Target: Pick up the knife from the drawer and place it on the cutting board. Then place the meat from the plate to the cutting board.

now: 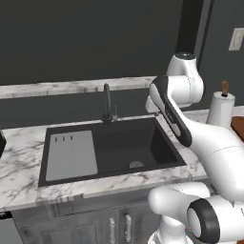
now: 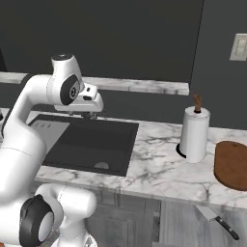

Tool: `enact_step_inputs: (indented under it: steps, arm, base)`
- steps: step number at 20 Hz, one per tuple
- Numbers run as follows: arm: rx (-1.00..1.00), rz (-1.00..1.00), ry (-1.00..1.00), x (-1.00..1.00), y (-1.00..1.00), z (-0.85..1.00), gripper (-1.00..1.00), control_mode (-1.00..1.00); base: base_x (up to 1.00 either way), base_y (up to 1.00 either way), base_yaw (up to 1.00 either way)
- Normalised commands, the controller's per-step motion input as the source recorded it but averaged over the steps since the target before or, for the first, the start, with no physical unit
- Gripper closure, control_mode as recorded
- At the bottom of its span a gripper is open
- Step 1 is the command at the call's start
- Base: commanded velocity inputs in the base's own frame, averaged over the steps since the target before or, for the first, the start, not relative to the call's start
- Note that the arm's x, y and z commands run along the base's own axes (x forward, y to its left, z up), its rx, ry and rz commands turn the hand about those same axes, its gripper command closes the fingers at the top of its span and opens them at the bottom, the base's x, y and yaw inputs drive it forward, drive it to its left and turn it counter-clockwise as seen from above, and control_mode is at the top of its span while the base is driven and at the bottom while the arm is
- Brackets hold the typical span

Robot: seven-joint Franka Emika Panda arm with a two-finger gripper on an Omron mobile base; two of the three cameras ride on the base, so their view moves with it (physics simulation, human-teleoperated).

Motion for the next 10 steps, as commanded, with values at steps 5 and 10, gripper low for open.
enact_step_inputs:
  steps: [5,10]
  arm:
    - [0.0,0.0,0.0,0.0,0.0,0.0,-1.0,1.0]
    - [0.0,0.0,0.0,0.0,0.0,0.0,-1.0,1.0]
  base:
    - [0.42,-0.06,-0.03]
    - [0.34,-0.04,-0.02]
